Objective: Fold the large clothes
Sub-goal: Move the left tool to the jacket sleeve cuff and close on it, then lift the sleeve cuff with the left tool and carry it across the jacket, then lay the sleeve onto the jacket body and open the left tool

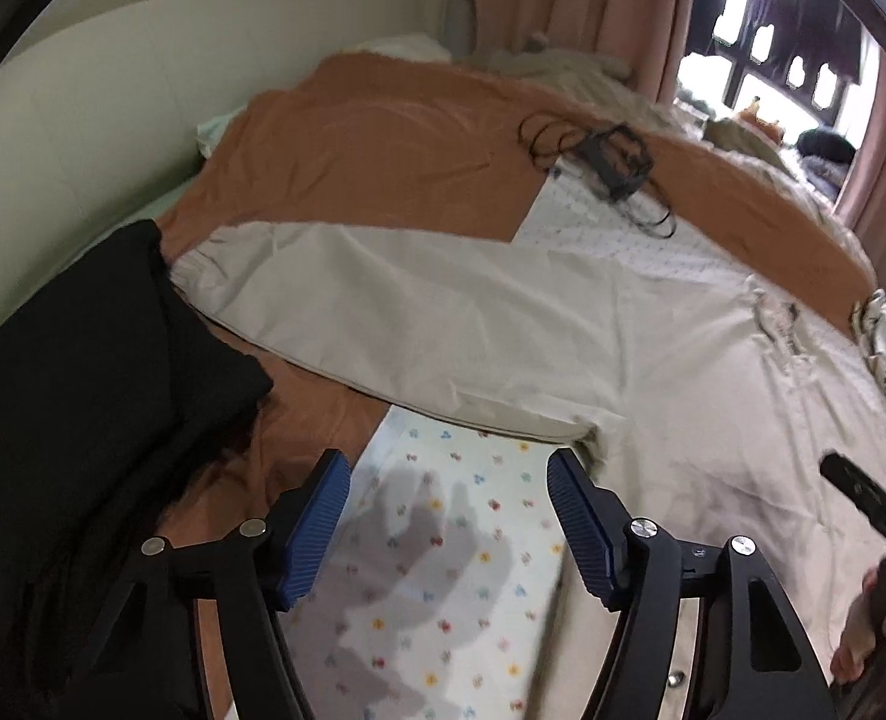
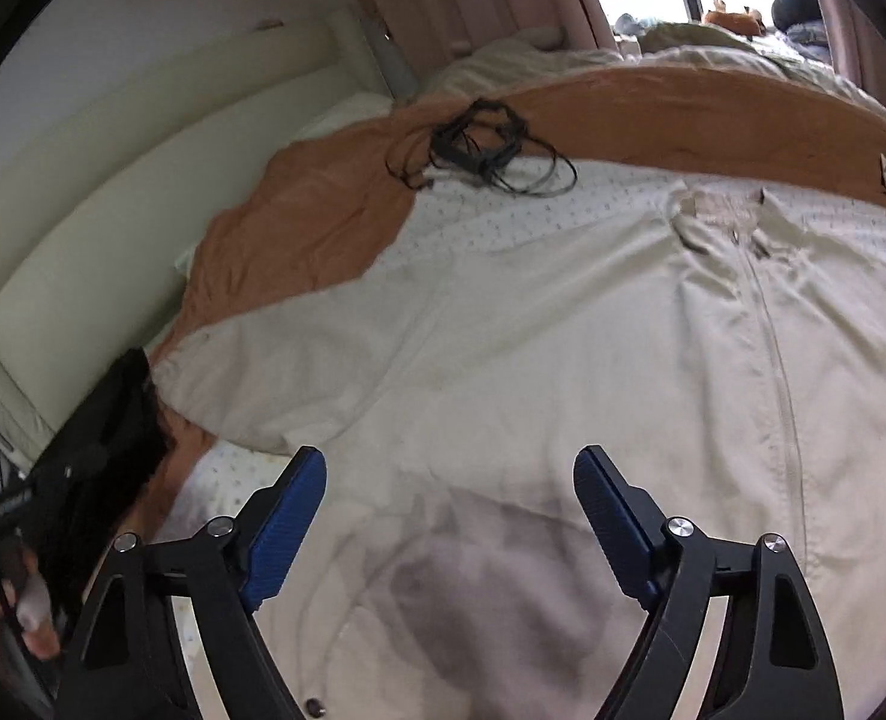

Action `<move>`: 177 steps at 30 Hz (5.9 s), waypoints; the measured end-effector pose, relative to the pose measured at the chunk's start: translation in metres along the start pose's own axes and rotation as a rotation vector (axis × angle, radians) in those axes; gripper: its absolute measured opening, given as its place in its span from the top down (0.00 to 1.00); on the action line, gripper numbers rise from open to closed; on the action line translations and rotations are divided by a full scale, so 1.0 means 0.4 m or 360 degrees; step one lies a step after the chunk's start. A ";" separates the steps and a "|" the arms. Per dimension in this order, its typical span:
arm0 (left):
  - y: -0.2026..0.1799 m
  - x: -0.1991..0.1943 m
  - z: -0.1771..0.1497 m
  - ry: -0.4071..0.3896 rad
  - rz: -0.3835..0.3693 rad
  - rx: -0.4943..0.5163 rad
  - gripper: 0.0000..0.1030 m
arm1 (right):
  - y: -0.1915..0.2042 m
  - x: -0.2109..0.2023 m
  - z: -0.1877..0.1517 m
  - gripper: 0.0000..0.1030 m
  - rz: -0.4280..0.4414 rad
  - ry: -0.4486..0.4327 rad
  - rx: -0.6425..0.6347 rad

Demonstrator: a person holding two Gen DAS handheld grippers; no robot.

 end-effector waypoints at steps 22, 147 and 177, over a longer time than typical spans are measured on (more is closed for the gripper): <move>0.134 0.339 0.042 0.0298 0.0107 -0.0474 0.36 | -0.132 0.101 -0.045 0.20 -0.0117 0.0198 0.0206; -0.980 0.127 0.079 0.0096 -0.0707 0.0832 0.93 | -0.720 -0.181 -0.112 0.22 -0.0174 0.0090 0.1126; -0.461 0.106 0.018 0.0242 -0.0379 0.0268 0.27 | -0.719 -0.059 -0.141 0.22 -0.0117 0.0275 0.1121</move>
Point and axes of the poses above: each gripper's, at about its wrist camera, not at the fingertips, and x roughly the way its jaws point, y to its left, z to its top, the point moved 1 cm from there along x, roughly the way its jaws point, and after that the axes turned 15 degrees about -z, right-handed, at the moved point
